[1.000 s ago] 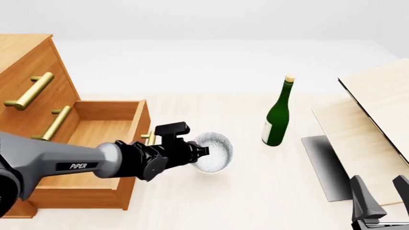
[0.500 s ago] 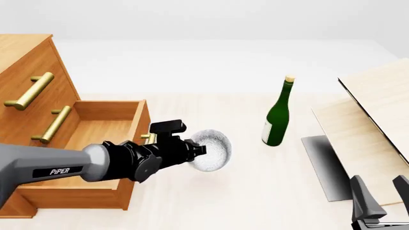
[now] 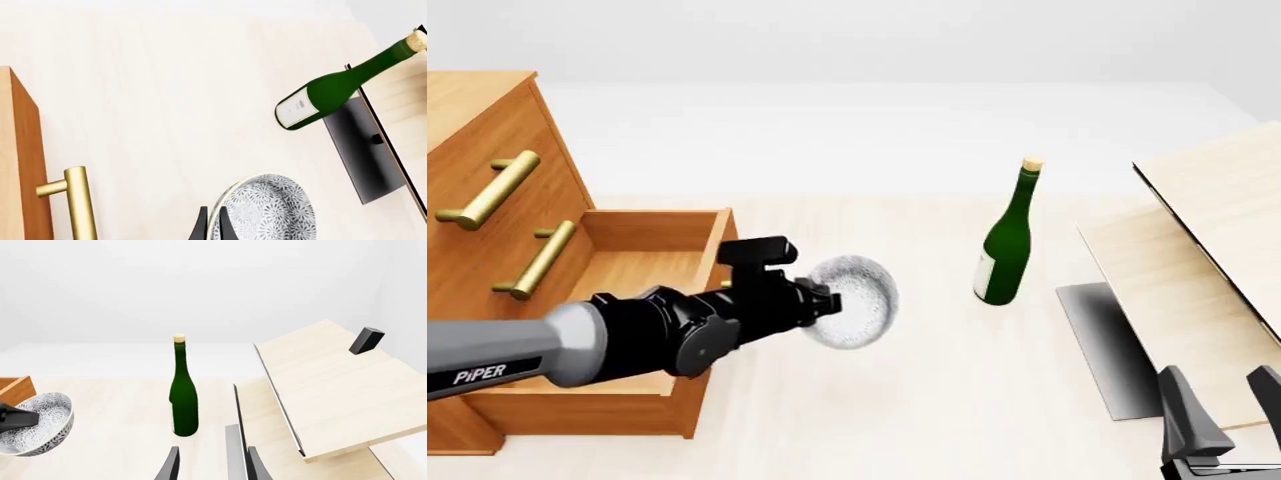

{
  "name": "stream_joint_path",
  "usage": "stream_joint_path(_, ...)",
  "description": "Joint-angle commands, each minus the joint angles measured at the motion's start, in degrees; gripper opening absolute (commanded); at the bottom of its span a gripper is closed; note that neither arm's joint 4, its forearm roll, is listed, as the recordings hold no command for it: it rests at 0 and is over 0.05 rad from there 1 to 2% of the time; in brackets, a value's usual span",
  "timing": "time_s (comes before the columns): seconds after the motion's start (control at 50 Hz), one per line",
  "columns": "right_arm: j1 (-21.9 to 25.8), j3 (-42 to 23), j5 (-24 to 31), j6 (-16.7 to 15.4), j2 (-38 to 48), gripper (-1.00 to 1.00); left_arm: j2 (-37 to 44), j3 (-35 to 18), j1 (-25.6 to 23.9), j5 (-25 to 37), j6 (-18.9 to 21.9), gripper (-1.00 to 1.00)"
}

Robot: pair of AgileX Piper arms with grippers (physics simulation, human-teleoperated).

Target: Put the bowl in the bottom drawer of the cabinet and close it.

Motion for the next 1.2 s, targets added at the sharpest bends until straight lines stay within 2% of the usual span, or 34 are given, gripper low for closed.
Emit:
stream_joint_path(0.02,0.0,0.0,0.0,0.0,0.01,1.0,-2.91,0.67,0.69,0.51,1.76,-1.0)
stream_joint_path(0.9,-0.01,0.0,0.0,0.01,0.0,1.0,-15.49,5.81,4.83,3.51,6.64,-1.0)
stream_joint_path(1.2,0.0,0.0,0.0,-0.01,0.0,1.0,-19.53,7.14,8.44,5.01,8.55,-1.0)
